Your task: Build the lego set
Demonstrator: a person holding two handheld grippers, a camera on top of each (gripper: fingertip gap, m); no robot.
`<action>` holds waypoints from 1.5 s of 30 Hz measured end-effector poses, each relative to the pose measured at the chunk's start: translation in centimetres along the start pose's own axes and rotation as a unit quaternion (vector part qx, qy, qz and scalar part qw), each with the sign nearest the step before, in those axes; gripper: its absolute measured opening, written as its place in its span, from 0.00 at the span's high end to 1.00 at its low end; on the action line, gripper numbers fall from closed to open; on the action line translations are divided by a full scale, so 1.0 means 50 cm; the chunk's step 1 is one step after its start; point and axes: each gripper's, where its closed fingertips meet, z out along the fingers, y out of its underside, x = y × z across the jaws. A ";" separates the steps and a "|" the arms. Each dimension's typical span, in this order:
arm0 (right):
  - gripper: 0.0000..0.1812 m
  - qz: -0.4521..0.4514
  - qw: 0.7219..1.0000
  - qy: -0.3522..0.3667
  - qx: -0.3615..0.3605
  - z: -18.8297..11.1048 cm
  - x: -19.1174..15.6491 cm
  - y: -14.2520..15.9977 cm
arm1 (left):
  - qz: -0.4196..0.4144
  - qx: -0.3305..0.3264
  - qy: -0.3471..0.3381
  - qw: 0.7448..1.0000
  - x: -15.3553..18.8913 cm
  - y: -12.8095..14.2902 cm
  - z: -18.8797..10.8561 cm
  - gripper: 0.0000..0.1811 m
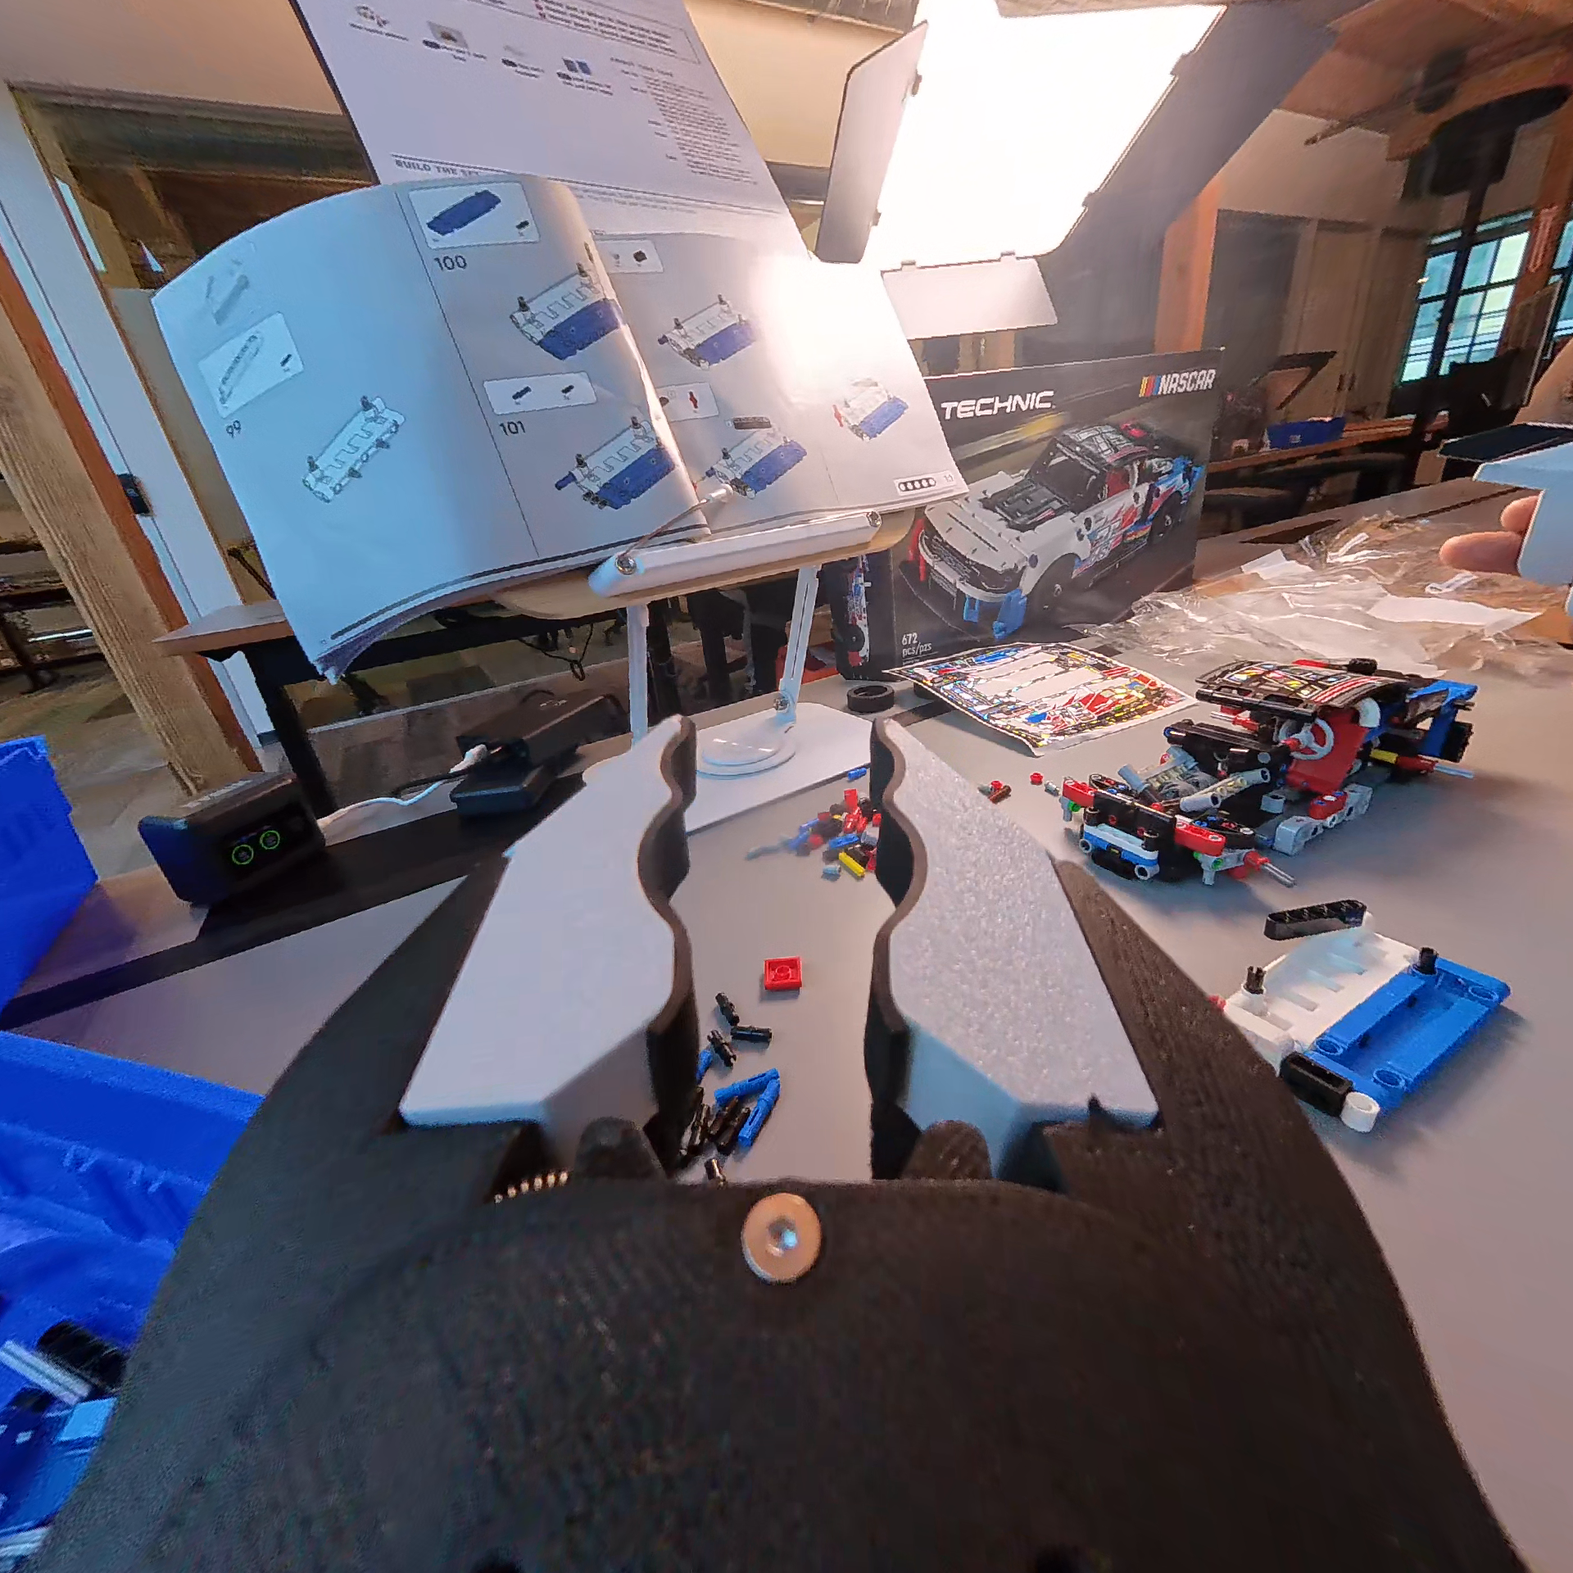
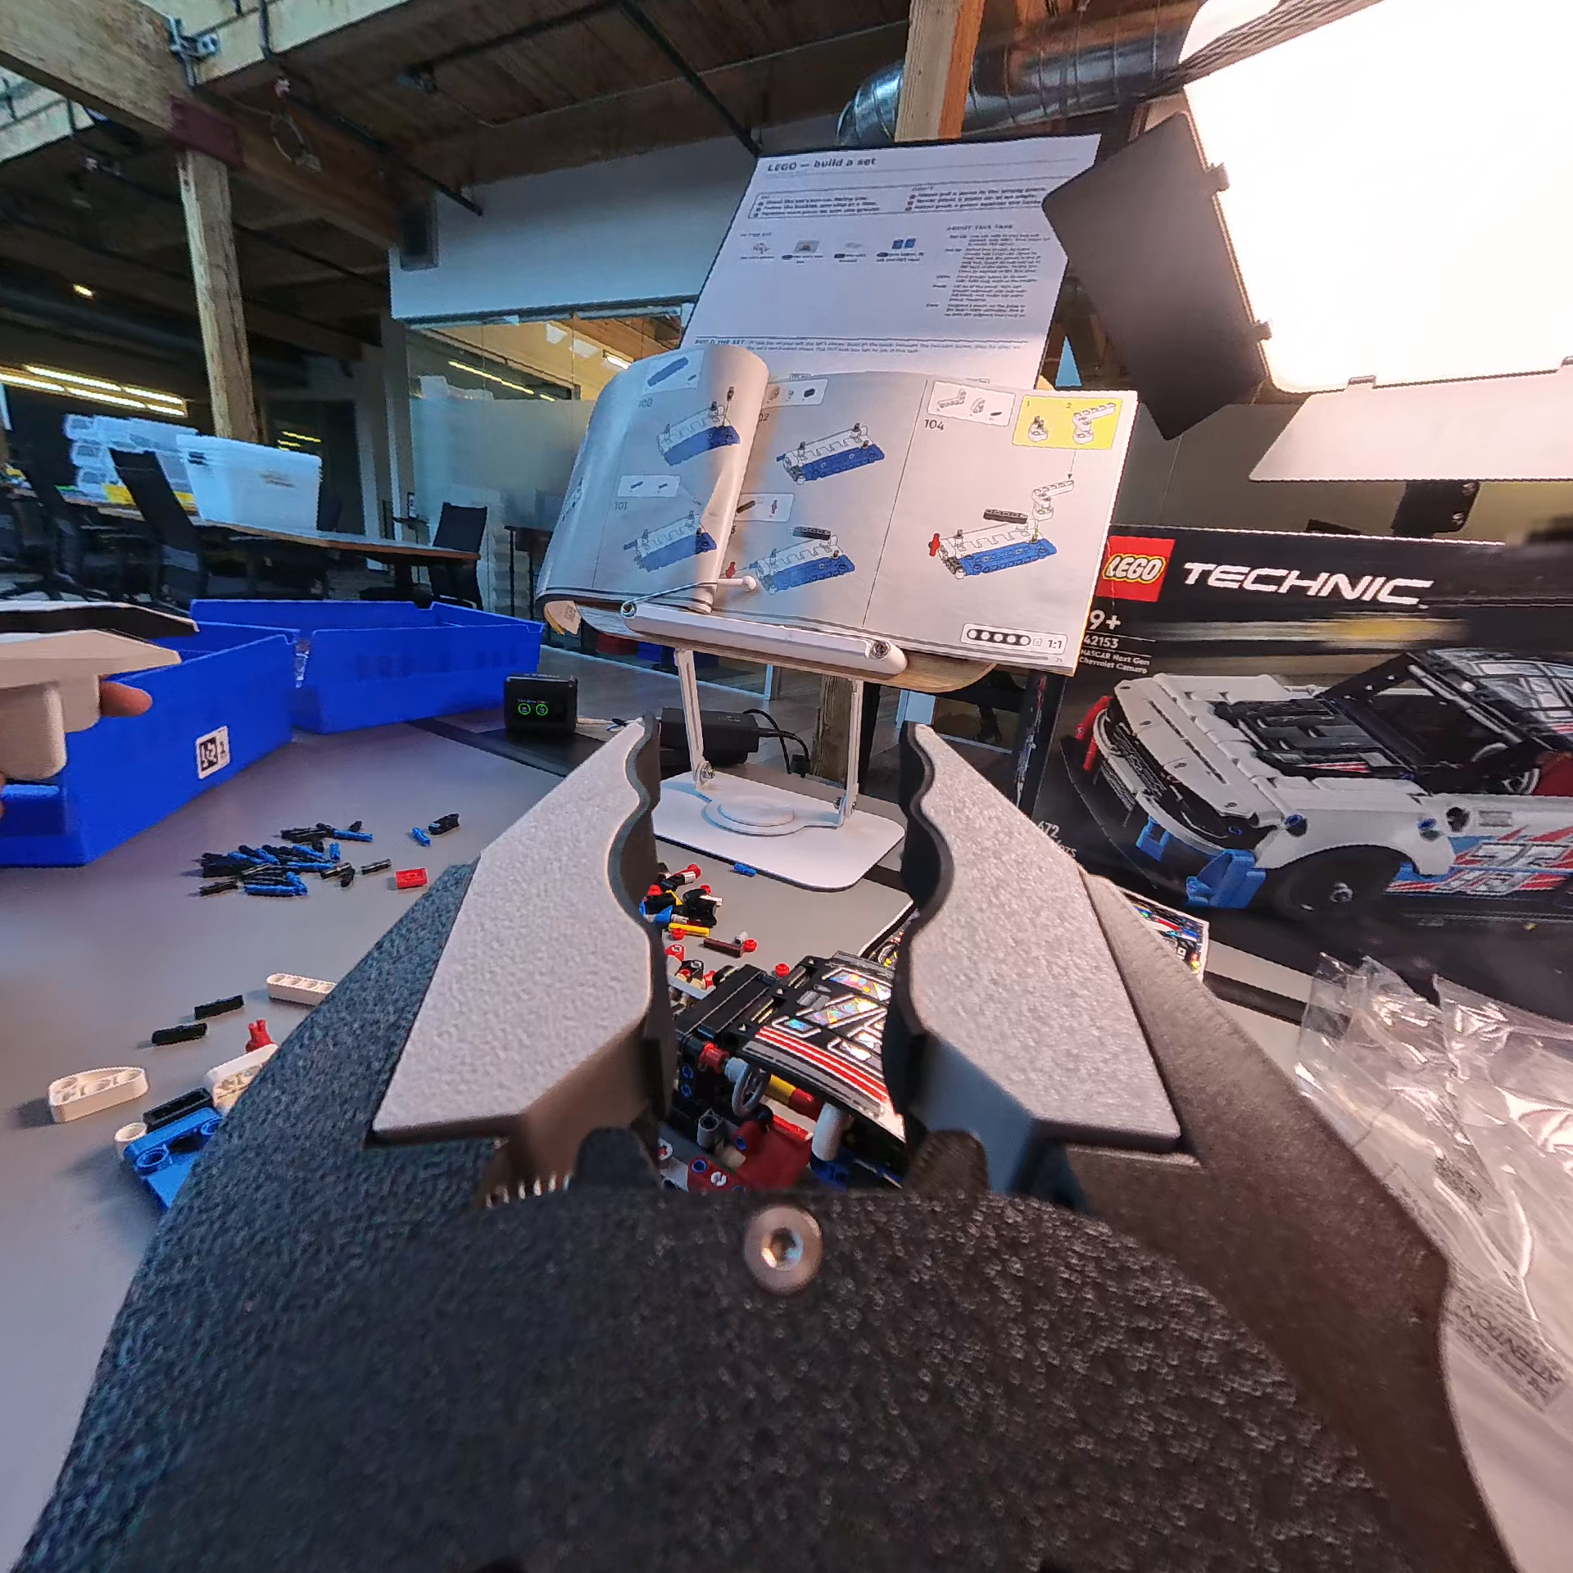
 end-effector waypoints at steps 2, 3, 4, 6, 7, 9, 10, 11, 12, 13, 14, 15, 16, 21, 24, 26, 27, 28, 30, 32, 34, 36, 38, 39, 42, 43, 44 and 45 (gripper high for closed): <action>0.70 0.000 1.000 0.000 0.000 0.000 0.000 0.000 | -0.001 0.001 0.000 1.000 -0.001 0.000 0.000 0.79; 0.70 -0.001 1.000 -0.001 0.000 0.000 0.000 -0.001 | -0.003 0.001 0.000 1.000 -0.001 0.000 0.000 0.79; 0.70 -0.001 1.000 -0.001 -0.001 0.000 0.000 0.000 | -0.004 0.001 0.000 1.000 -0.002 0.000 0.000 0.79; 0.71 0.000 1.000 -0.006 -0.003 0.000 -0.003 0.001 | -0.003 -0.003 0.002 1.000 -0.001 0.003 0.001 0.79; 0.71 -0.001 1.000 -0.009 -0.004 0.001 -0.005 0.002 | -0.003 -0.006 0.008 1.000 0.003 0.005 0.002 0.79; 0.74 -0.005 1.000 -0.017 -0.009 0.001 -0.012 0.006 | -0.007 -0.029 0.054 0.998 0.035 0.022 0.009 0.80; 0.74 -0.008 1.000 -0.021 -0.011 0.002 -0.016 0.008 | -0.013 -0.051 0.090 0.994 0.061 0.037 0.011 0.82; 0.76 -0.012 0.999 -0.029 -0.014 0.003 -0.023 0.011 | -0.015 -0.075 0.125 0.989 0.087 0.055 0.014 0.82; 0.77 -0.013 0.999 -0.043 -0.019 0.004 -0.033 0.015 | -0.012 -0.101 0.152 0.983 0.111 0.075 0.014 0.82; 0.79 -0.013 0.997 -0.067 -0.029 0.006 -0.049 0.024 | 0.001 -0.122 0.167 0.978 0.128 0.093 0.015 0.81; 0.79 -0.009 0.994 -0.099 -0.048 0.007 -0.071 0.038 | 0.022 -0.136 0.175 0.975 0.140 0.107 0.014 0.81; 0.79 -0.008 0.990 -0.125 -0.067 0.009 -0.092 0.054 | 0.043 -0.145 0.182 0.972 0.150 0.117 0.013 0.81; 0.79 -0.011 0.982 -0.163 -0.096 0.006 -0.120 0.077 | 0.056 -0.151 0.193 0.968 0.160 0.123 0.011 0.81; 0.68 -0.069 0.870 -0.341 -0.350 -0.071 -0.239 0.258 | 0.094 -0.168 0.215 0.957 0.186 0.139 0.005 0.79; 0.67 -0.093 0.845 -0.364 -0.380 -0.085 -0.261 0.276 | 0.095 -0.171 0.217 0.956 0.188 0.144 0.006 0.79; 0.66 -0.104 0.828 -0.375 -0.403 -0.092 -0.271 0.294 | 0.083 -0.172 0.214 0.958 0.185 0.145 0.008 0.80; 0.66 -0.111 0.821 -0.379 -0.412 -0.092 -0.274 0.301 | 0.075 -0.174 0.214 0.958 0.183 0.145 0.009 0.80; 0.66 -0.118 0.819 -0.382 -0.412 -0.088 -0.279 0.303 | 0.069 -0.175 0.214 0.959 0.182 0.146 0.009 0.80; 0.70 -0.134 0.807 -0.396 -0.418 -0.083 -0.289 0.306 | 0.067 -0.177 0.210 0.959 0.178 0.148 0.010 0.80; 0.73 -0.154 0.790 -0.420 -0.420 -0.080 -0.298 0.305 | 0.068 -0.177 0.211 0.959 0.180 0.148 0.009 0.80; 0.73 -0.169 0.766 -0.449 -0.428 -0.081 -0.300 0.306 | 0.071 -0.177 0.212 0.958 0.181 0.149 0.009 0.80; 0.73 -0.179 0.742 -0.480 -0.432 -0.082 -0.301 0.306 | 0.072 -0.179 0.213 0.958 0.181 0.151 0.008 0.80; 0.73 -0.188 0.731 -0.494 -0.432 -0.078 -0.298 0.308 | 0.073 -0.179 0.211 0.958 0.180 0.150 0.008 0.79; 0.73 -0.188 0.732 -0.493 -0.431 -0.075 -0.297 0.309 | 0.072 -0.179 0.210 0.959 0.178 0.150 0.008 0.79; 0.72 -0.183 0.743 -0.483 -0.425 -0.072 -0.296 0.310 | 0.064 -0.179 0.210 0.959 0.176 0.150 0.008 0.79; 0.72 -0.181 0.748 -0.480 -0.422 -0.072 -0.296 0.309 | 0.061 -0.179 0.211 0.959 0.177 0.150 0.009 0.79; 0.72 -0.179 0.753 -0.476 -0.418 -0.072 -0.295 0.309 | 0.058 -0.180 0.212 0.959 0.177 0.151 0.009 0.79; 0.72 -0.178 0.757 -0.473 -0.414 -0.071 -0.294 0.309 | 0.057 -0.181 0.213 0.958 0.178 0.152 0.009 0.79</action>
